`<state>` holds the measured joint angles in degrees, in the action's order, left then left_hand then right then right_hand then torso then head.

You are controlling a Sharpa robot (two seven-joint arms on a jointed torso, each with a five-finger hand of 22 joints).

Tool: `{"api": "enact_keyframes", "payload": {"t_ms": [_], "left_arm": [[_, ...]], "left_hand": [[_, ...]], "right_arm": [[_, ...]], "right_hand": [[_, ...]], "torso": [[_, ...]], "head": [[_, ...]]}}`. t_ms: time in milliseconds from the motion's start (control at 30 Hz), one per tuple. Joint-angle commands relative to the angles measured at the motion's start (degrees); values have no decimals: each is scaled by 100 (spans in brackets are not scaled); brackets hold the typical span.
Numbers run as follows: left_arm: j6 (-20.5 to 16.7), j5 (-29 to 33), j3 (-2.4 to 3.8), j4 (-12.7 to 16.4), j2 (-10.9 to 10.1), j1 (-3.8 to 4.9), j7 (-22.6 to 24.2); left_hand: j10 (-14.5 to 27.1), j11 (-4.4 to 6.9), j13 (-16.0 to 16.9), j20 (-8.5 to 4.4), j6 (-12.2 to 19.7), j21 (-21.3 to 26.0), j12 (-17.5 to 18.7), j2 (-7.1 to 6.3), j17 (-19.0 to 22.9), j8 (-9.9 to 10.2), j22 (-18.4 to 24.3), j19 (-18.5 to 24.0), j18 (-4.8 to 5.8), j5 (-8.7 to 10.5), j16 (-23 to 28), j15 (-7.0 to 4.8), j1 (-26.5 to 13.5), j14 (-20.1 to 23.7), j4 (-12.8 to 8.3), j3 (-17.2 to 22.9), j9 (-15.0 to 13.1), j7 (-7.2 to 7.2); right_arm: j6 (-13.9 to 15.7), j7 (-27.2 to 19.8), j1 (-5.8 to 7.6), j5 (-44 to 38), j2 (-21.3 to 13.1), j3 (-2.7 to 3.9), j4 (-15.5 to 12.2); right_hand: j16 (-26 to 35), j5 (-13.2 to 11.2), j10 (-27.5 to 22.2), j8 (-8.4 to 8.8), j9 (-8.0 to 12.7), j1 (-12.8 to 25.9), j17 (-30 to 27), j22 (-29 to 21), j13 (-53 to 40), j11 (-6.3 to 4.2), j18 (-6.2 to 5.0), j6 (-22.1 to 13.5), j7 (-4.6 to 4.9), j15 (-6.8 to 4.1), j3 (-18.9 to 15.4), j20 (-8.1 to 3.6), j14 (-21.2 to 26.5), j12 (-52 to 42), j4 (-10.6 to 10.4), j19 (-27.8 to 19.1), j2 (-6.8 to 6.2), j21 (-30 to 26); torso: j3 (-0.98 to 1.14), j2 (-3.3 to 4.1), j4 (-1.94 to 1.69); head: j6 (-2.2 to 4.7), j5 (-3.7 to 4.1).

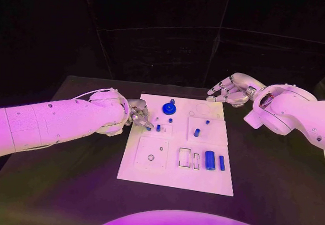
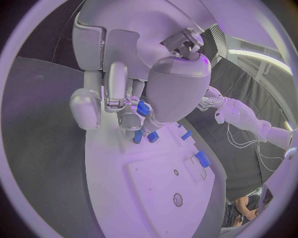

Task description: Assemble the parts on the task board

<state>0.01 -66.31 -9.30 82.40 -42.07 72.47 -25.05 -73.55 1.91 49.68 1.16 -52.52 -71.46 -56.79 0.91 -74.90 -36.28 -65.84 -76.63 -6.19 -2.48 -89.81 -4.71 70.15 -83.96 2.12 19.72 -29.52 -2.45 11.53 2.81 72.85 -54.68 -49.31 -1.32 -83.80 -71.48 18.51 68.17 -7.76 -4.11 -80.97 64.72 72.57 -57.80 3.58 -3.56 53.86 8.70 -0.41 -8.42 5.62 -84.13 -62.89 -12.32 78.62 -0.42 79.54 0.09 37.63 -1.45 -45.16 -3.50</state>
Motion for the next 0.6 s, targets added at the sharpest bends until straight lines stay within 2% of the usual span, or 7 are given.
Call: {"api": "enact_keyframes", "payload": {"t_ms": [33,600], "left_arm": [[148,-23,-13,13,16,-15,-71],[214,-18,-14,-82,111,-15,-165]], "left_hand": [[-39,6,6,6,14,-9,-25,2,-1489,-43,-1,-39,68,-20,-7,-41,44,-598,-468,519,-13,34],[-54,1,7,10,-1,3,-29,-10,-1479,-65,2,-34,67,-19,-1,-36,-91,-596,-405,633,-43,30]], "right_arm": [[-24,-60,10,27,1,3,-11],[-7,-54,10,27,-9,3,-26]], "right_hand": [[21,17,-19,-35,5,-12,2,-5,0,-3,-58,12,-20,-43,-25,-11,-91,13,-1,-41,32,-23],[21,17,-19,-35,5,-12,2,-5,0,-3,-58,12,-20,-43,-25,-11,-91,13,-1,-41,32,-23]], "torso": [[2,-1,5],[3,3,7]], "head": [[-2,-2],[-26,2]]}}
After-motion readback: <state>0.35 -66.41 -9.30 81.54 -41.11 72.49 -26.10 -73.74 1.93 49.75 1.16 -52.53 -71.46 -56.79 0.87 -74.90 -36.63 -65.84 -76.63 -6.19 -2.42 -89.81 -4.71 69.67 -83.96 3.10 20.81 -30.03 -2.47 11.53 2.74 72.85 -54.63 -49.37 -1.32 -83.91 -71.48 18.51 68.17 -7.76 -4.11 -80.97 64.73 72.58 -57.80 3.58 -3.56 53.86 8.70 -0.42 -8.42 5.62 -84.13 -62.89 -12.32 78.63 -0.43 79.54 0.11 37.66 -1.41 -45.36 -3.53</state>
